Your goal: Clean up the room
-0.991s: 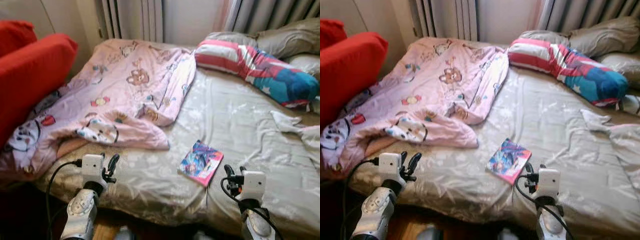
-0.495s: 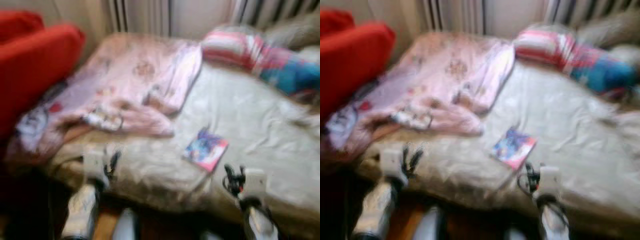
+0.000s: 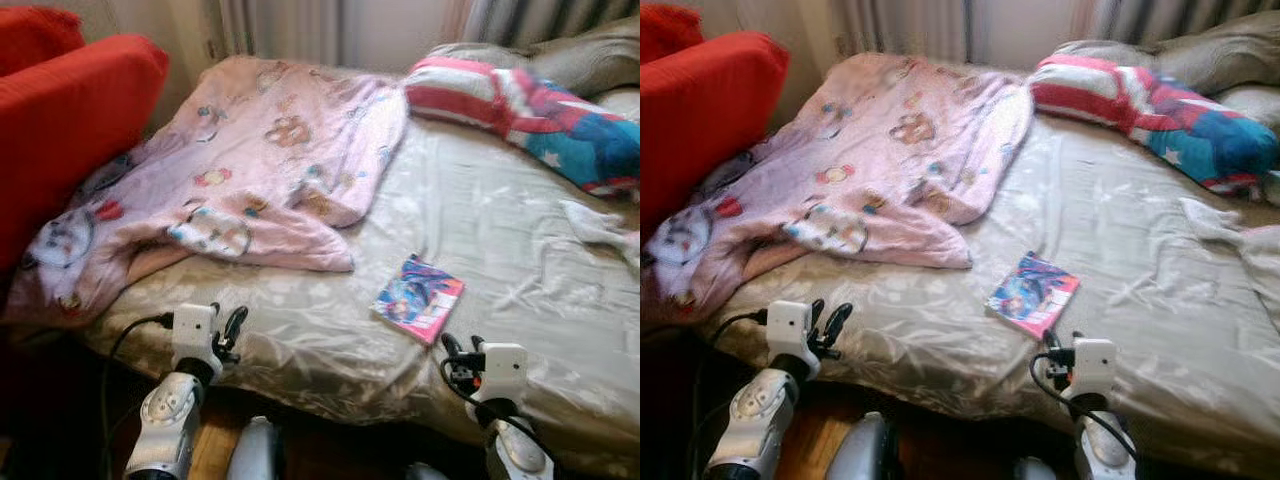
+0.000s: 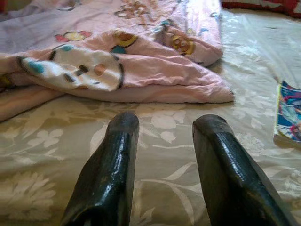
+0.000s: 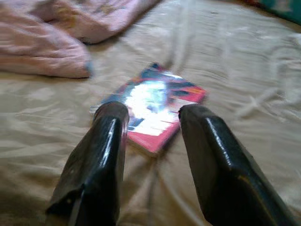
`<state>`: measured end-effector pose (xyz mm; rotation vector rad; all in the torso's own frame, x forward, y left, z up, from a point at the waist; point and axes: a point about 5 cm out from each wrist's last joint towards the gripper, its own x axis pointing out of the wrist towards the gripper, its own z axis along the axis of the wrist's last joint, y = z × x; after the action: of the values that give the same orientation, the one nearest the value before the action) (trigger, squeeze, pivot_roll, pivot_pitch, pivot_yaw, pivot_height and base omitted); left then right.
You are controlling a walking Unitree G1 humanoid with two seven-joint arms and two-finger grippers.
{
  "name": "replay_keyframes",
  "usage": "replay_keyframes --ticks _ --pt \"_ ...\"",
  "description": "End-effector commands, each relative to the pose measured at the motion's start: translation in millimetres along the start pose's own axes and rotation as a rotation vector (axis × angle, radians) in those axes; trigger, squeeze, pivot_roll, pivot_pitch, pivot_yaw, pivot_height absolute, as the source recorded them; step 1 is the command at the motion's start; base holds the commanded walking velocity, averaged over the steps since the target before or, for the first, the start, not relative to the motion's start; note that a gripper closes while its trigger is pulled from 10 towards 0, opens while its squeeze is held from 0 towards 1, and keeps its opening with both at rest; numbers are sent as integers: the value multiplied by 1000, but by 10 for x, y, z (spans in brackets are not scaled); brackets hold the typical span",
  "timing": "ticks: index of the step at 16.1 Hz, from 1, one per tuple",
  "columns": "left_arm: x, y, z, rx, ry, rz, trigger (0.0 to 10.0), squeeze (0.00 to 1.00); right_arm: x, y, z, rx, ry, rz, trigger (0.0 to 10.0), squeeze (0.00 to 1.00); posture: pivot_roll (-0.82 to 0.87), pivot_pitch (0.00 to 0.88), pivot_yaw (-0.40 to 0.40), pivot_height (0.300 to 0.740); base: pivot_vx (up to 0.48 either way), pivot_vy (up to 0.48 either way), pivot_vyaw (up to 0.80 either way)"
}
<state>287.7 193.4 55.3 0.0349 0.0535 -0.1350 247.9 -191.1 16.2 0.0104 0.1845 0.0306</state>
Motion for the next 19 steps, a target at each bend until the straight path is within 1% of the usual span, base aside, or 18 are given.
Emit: replay_keyframes --ticks 1,2,4,11,16,19 --pt "-15 44 -7 3 14 7 10000 0 16 42 63 9 -32 17 10000 0 29 105 7 644 0 0 525" --pt "-11 46 -3 9 14 3 10000 0 23 36 58 49 -32 -7 10000 0 30 105 8 644 0 0 0" --pt "-6 35 6 17 12 -10 10000 0 61 20 99 95 -42 -24 10000 0 27 106 12 644 246 0 0" --pt "7 34 24 31 10 -18 10000 0 75 -5 113 98 -44 -27 10000 0 33 113 16 644 266 0 0" --pt "1 40 20 36 15 -19 10000 0 105 22 149 116 -54 -17 10000 0 31 118 18 644 280 0 0" --pt "15 35 29 40 14 -24 10000 0 111 36 159 99 -60 -2 10000 0 29 121 22 644 285 0 0"
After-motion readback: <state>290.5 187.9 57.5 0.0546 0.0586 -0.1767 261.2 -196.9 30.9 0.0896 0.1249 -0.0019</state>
